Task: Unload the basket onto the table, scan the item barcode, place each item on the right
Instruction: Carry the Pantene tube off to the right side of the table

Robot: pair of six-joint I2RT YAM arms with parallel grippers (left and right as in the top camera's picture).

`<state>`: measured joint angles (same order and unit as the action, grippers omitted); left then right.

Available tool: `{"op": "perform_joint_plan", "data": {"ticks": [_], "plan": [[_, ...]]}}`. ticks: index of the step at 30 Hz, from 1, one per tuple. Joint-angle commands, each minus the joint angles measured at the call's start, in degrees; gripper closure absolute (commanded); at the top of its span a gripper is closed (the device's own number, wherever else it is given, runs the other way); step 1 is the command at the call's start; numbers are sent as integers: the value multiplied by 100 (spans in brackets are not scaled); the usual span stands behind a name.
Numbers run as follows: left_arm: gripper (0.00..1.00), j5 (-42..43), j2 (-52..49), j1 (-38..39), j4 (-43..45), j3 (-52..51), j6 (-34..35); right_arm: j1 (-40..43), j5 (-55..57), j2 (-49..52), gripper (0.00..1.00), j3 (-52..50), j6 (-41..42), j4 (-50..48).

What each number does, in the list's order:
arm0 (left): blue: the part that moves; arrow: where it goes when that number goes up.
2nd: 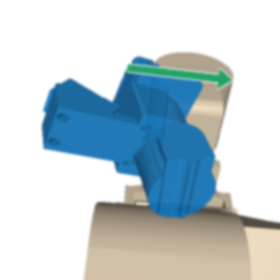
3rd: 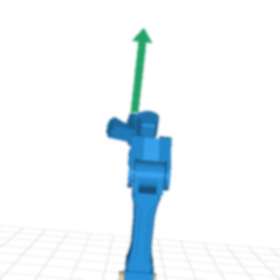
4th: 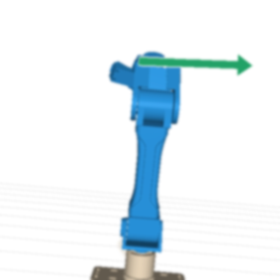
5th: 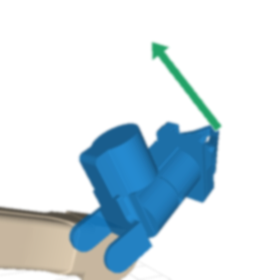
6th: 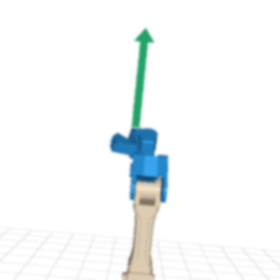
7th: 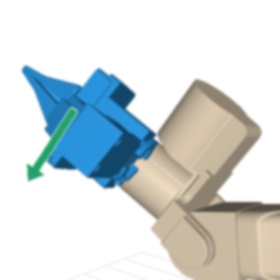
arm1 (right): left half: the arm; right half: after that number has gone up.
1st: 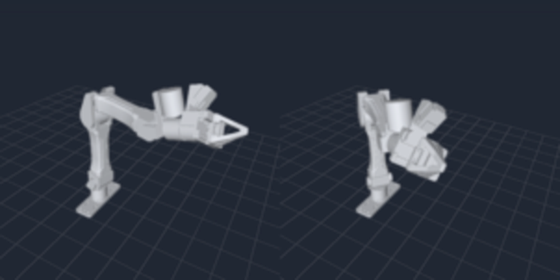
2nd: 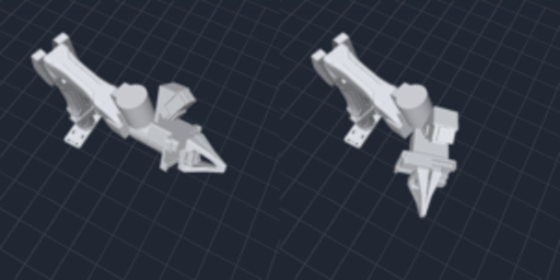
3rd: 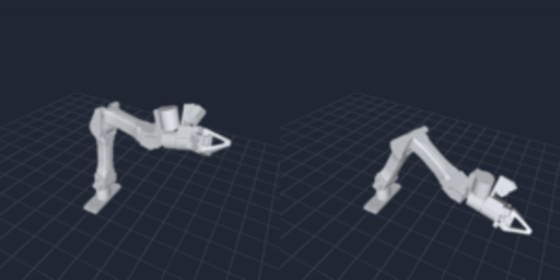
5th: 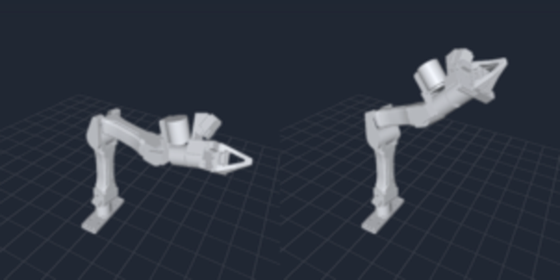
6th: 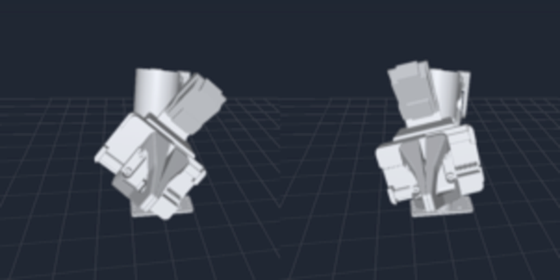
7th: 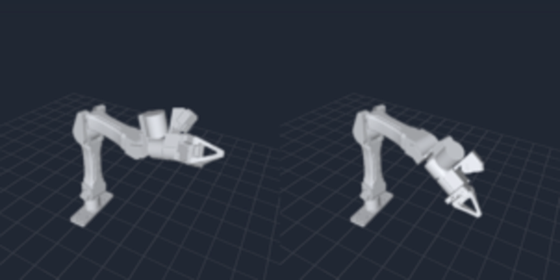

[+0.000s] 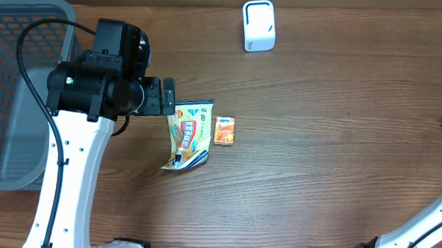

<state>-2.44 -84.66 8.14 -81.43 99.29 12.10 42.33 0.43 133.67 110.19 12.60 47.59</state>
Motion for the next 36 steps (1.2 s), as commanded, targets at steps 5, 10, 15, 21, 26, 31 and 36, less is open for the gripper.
{"op": "perform_joint_plan", "data": {"ticks": [5,10,15,21,26,31,36], "plan": [[0,-59,-37,-24,9,105,76,308,291,-90,59,131,-46,116],[0,-59,-37,-24,7,105,79,289,-695,-164,43,487,-46,297],[0,-59,-37,-24,7,105,76,149,-1480,-442,40,1167,-42,616],[0,-57,-37,-24,9,105,76,-94,-2476,-1010,28,1845,251,918],[0,-57,-37,-24,7,105,76,-393,-4496,-1377,9,1910,240,1060],[0,-57,-37,-24,7,105,79,-988,-5344,-1388,4,1832,157,2068],[0,-57,-37,-24,9,105,79,-1976,-4516,-1384,5,1644,-782,3167]]}}
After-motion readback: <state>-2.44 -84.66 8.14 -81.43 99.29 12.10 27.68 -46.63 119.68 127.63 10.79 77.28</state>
